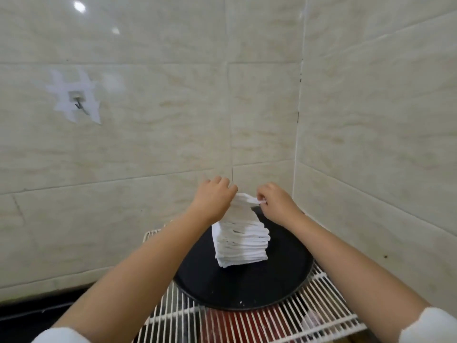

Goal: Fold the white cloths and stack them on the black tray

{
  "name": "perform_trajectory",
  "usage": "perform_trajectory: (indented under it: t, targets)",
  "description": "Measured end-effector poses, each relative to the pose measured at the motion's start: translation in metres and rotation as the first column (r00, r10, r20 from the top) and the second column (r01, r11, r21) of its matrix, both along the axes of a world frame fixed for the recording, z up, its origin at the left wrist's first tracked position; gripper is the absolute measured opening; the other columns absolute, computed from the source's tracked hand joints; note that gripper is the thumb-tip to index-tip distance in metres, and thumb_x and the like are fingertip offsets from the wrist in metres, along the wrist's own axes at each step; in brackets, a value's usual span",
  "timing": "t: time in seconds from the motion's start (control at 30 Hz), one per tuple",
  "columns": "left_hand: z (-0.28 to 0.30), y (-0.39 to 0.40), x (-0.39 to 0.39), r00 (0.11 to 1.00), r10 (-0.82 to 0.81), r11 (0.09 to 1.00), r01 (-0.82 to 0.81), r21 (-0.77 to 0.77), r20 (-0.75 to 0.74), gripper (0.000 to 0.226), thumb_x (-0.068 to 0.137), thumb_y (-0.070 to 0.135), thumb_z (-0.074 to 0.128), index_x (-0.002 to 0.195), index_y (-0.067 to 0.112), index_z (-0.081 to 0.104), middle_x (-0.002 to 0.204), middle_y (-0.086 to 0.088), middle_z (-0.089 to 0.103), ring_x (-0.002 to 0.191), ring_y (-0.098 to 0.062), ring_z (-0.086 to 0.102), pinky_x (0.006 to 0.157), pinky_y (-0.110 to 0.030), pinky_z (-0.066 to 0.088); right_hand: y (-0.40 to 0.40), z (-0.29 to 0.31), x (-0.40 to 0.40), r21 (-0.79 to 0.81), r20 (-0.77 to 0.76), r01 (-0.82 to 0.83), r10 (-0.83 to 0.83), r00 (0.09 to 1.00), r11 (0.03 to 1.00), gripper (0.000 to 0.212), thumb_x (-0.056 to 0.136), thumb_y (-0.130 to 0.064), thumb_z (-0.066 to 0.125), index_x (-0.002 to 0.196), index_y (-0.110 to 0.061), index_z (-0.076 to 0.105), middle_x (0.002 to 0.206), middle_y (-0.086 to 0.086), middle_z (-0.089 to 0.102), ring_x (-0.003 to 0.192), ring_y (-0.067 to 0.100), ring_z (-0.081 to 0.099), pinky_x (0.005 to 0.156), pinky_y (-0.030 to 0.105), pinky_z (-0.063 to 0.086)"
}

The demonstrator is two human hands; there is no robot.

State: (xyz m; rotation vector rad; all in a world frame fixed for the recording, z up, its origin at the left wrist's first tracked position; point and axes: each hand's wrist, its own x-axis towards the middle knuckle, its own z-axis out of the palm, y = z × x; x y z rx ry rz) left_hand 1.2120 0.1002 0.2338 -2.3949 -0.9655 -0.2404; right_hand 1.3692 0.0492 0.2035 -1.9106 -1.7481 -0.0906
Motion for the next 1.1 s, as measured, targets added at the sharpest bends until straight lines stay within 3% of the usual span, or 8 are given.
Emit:
perform_trajectory:
  t: [0.17,0.23,0.37,0.5,0.67,0.73,0.83,1.1]
  targets:
    - [-0.029,-0.010,-0.003,0.999,0.039,0.990,-0.038,-0.137,0.005,0.021,0.089,0.001,0.037,0.107,0.004,0.049,0.102,-0.012,0.048,0.095,-0.032,0.052,0.061,-0.033,0.030,-0.005,-0.031,0.001,-0.144,0.037,-0.081,0.087,0.996,0.986,0.017,0.079,0.002,0.046,0.091,-0.006,0.056,0.089,0.001,0.041,0.091,0.031,0.053,0.078,0.038,0.043]
    - [-0.031,-0.012,-0.001,0.997,0.070,0.982,-0.067,-0.178,0.010,0.021,0.090,0.003,0.037,0.107,0.003,0.049,0.102,-0.012,0.047,0.095,-0.032,0.052,0.062,-0.033,0.033,-0.007,-0.032,0.006,-0.154,0.027,-0.106,0.111,0.993,0.982,0.016,0.081,-0.002,0.048,0.094,-0.007,0.058,0.092,0.004,0.046,0.094,0.029,0.053,0.078,0.035,0.042]
    - [-0.033,-0.015,-0.008,0.984,0.153,0.942,-0.118,-0.315,0.089,0.028,0.094,0.015,0.036,0.118,0.007,0.047,0.116,-0.011,0.050,0.104,-0.028,0.050,0.073,-0.036,0.041,-0.014,-0.027,0.013,-0.197,0.102,-0.136,0.159,0.982,0.971,0.022,0.085,-0.013,0.049,0.105,-0.011,0.059,0.110,0.009,0.056,0.100,0.026,0.053,0.083,0.034,0.043]
    - [-0.033,-0.026,-0.026,0.940,0.261,0.925,-0.178,-0.335,0.222,0.038,0.096,0.028,0.038,0.130,0.013,0.041,0.130,-0.006,0.047,0.120,-0.025,0.045,0.090,-0.037,0.043,-0.016,-0.010,0.001,-0.078,0.218,-0.180,0.193,0.957,0.981,0.034,0.092,-0.025,0.046,0.123,-0.015,0.052,0.121,0.004,0.055,0.113,0.023,0.048,0.093,0.033,0.038]
    - [-0.025,-0.049,-0.098,0.825,0.494,0.859,-0.415,-0.301,0.274,0.046,0.097,0.033,0.036,0.140,0.016,0.032,0.150,-0.007,0.028,0.140,-0.023,0.023,0.109,-0.038,0.027,0.000,0.019,-0.066,-0.046,0.265,-0.289,0.291,0.919,0.956,0.062,0.088,-0.053,0.025,0.139,-0.020,0.036,0.147,0.006,0.035,0.136,0.024,0.030,0.110,0.037,0.025]
    - [-0.025,-0.071,-0.150,0.750,0.616,0.777,-0.531,-0.337,0.240,0.052,0.098,0.038,0.030,0.147,0.024,0.019,0.158,-0.002,0.009,0.146,-0.024,0.004,0.116,-0.042,0.014,0.003,0.024,-0.118,-0.103,0.276,-0.360,0.375,0.885,0.927,0.076,0.080,-0.062,0.013,0.144,-0.022,0.024,0.154,0.008,0.020,0.143,0.027,0.016,0.115,0.046,0.016]
    - [-0.030,-0.114,-0.237,0.578,0.788,0.612,-0.701,-0.367,0.210,0.054,0.098,0.047,0.024,0.148,0.034,0.006,0.159,0.001,-0.005,0.146,-0.027,-0.010,0.118,-0.047,0.005,-0.003,0.021,-0.210,-0.186,0.281,-0.504,0.537,0.795,0.843,0.062,0.093,-0.054,0.028,0.146,-0.030,0.007,0.158,0.006,-0.004,0.145,0.030,-0.009,0.115,0.054,0.003]
    - [-0.049,-0.286,-0.485,0.103,0.969,0.185,-0.904,-0.385,0.223,0.055,0.098,0.048,0.023,0.148,0.033,0.007,0.159,0.002,-0.001,0.146,-0.025,-0.010,0.117,-0.048,0.004,-0.099,-0.007,-0.508,-0.244,0.316,-0.791,0.817,0.483,0.561,0.067,0.091,-0.057,0.031,0.147,-0.032,0.003,0.157,0.007,-0.011,0.144,0.033,-0.012,0.115,0.055,0.002]
